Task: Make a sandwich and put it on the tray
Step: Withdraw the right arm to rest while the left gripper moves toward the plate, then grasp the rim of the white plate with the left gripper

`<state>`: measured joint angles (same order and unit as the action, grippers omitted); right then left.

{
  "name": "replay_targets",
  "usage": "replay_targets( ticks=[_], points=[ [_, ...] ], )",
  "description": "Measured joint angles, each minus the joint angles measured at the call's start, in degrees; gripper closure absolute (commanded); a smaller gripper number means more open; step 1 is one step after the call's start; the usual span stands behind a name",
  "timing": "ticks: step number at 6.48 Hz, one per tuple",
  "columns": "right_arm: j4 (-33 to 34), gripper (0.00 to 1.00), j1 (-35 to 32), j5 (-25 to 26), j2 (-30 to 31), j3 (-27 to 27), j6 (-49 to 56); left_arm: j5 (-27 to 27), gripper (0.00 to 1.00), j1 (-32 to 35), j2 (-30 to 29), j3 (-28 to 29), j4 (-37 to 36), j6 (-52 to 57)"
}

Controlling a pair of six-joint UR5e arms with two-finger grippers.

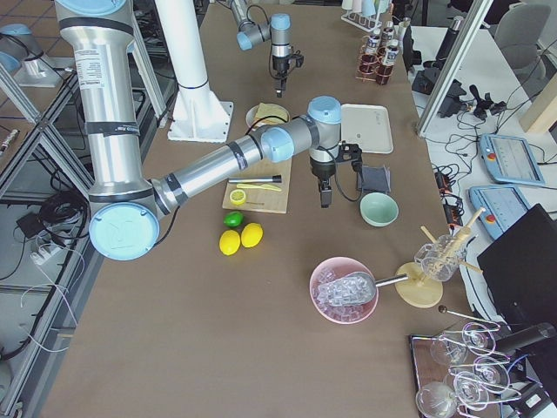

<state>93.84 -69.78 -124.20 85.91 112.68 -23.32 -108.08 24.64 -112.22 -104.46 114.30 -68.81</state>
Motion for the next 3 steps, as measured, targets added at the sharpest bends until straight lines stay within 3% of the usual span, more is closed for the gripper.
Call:
replay_targets(
  ticks=[1, 2, 3],
  points=[
    [0.6, 0.00, -3.1, -0.2, 1.6, -0.1, 5.0, 1.8, 0.38, -1.8, 0.1, 0.0, 0.0, -0.4],
    [0.8, 0.00, -4.4, -0.2, 2.3, -0.2, 7.1, 2.6, 0.49, -2.6, 0.2, 0.1, 0.1, -0.5],
    [0.9, 0.00, -4.9, -0.2, 2.5, -0.2, 7.7, 2.8, 0.49, -3.0, 0.3, 0.2, 0.1, -0.5]
  ],
)
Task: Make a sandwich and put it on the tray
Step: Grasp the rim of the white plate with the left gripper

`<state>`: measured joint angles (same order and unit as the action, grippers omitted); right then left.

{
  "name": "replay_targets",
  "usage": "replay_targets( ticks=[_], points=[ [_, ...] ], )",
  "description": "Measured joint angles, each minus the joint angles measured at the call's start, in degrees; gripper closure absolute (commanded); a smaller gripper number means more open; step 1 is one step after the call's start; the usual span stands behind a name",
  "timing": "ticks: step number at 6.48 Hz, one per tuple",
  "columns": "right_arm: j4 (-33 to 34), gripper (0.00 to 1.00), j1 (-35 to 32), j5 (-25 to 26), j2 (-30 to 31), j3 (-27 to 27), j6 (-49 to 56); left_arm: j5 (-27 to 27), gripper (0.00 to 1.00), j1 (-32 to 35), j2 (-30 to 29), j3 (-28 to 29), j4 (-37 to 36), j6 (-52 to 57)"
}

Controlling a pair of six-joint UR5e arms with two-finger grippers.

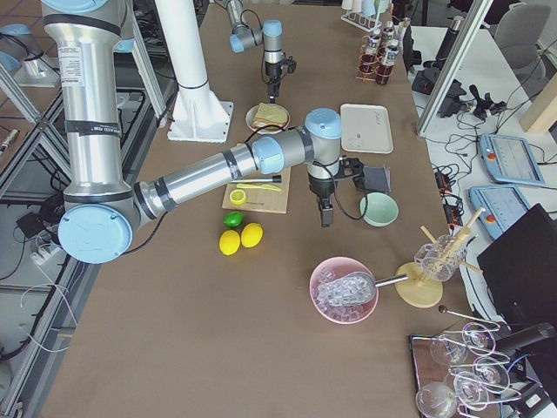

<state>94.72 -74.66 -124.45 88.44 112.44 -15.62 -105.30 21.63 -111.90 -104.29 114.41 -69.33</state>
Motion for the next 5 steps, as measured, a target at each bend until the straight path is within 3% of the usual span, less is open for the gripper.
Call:
replay_targets(
  ticks=[3, 5],
  points=[
    [0.0, 0.00, -0.2, 0.1, 0.1, -0.3, 0.2, 0.2, 0.58, -1.9, 0.0, 0.6, 0.1, 0.0],
    [-0.1, 0.00, -0.2, 0.1, 0.1, -0.6, 0.2, 0.2, 0.69, -2.1, -0.2, 1.9, 1.6, 0.1]
  ],
)
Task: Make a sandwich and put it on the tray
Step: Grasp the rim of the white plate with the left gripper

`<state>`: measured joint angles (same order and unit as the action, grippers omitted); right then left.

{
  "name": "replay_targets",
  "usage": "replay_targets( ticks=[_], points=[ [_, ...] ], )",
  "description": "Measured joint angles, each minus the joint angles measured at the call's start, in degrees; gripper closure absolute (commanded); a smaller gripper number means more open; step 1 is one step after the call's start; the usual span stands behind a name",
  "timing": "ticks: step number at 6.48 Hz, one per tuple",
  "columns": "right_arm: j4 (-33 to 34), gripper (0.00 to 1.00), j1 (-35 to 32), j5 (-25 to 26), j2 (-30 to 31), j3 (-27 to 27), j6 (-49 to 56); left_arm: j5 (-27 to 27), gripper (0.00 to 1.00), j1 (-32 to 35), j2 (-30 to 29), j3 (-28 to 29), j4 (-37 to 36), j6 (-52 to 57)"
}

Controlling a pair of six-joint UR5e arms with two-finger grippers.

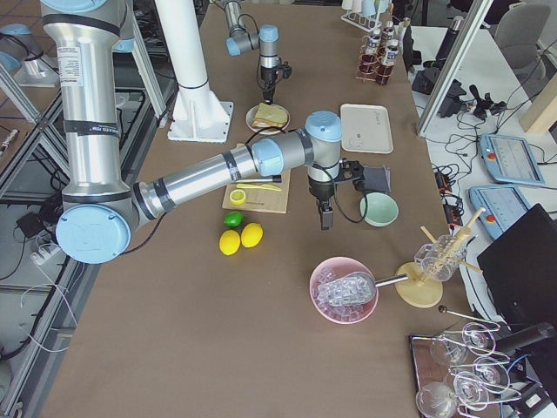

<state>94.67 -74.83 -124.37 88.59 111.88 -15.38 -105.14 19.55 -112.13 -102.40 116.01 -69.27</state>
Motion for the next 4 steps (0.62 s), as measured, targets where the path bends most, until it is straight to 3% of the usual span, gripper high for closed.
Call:
replay_targets(
  ticks=[1, 2, 4],
  points=[
    [0.0, 0.00, 0.0, 0.0, 0.0, -0.2, 0.0, 0.0, 0.90, -0.1, -0.3, 0.6, 0.7, 0.0],
    [0.0, 0.00, 0.0, 0.1, -0.1, -0.2, 0.0, -0.1, 1.00, -0.1, -0.5, 0.9, 1.0, -0.1],
    [0.0, 0.00, 0.0, 0.0, -0.1, -0.3, 0.0, -0.1, 1.00, -0.1, -0.6, 1.0, 1.1, -0.1]
  ],
)
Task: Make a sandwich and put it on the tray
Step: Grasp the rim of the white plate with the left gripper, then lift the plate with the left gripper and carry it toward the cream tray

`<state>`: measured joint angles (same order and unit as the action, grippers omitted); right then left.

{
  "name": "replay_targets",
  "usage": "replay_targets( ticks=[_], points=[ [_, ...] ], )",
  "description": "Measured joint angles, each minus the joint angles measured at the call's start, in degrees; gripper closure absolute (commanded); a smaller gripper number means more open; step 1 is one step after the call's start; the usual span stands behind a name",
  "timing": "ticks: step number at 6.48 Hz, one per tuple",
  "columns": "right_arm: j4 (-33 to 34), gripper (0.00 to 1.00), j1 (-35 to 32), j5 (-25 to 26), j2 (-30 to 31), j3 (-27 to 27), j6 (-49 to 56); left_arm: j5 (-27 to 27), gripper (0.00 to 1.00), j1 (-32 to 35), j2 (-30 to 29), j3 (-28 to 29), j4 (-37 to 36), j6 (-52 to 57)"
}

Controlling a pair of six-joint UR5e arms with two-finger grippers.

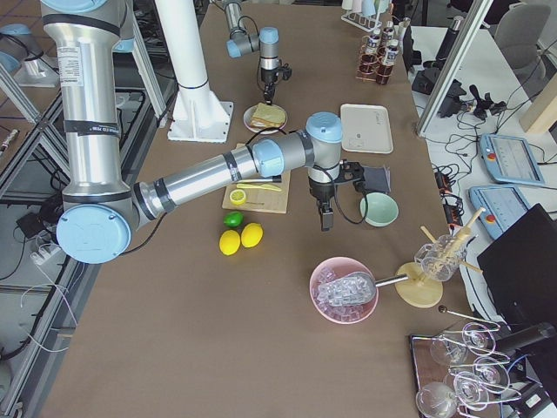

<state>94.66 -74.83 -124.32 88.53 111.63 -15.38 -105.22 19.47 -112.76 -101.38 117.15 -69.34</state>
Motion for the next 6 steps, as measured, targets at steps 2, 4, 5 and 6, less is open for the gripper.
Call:
replay_targets(
  ticks=[2, 4, 5, 6],
  points=[
    [0.0, 0.00, 0.0, -0.1, 0.0, -0.3, 0.1, -0.2, 1.00, 1.0, -0.3, -0.2, 0.0, -0.1],
    [-0.2, 0.00, -0.2, -0.5, 0.0, -1.1, 0.1, -2.1, 1.00, 5.4, -2.6, 0.3, -0.6, 0.0],
    [-0.2, 0.00, -1.1, -2.0, 0.1, -1.6, 0.2, -5.7, 1.00, 9.1, -5.0, 1.9, -0.9, 0.2],
    [-0.4, 0.00, -2.7, -4.6, 0.3, -2.5, 0.5, -9.2, 1.00, 12.5, -7.6, 4.5, -1.0, 0.4]
  ],
)
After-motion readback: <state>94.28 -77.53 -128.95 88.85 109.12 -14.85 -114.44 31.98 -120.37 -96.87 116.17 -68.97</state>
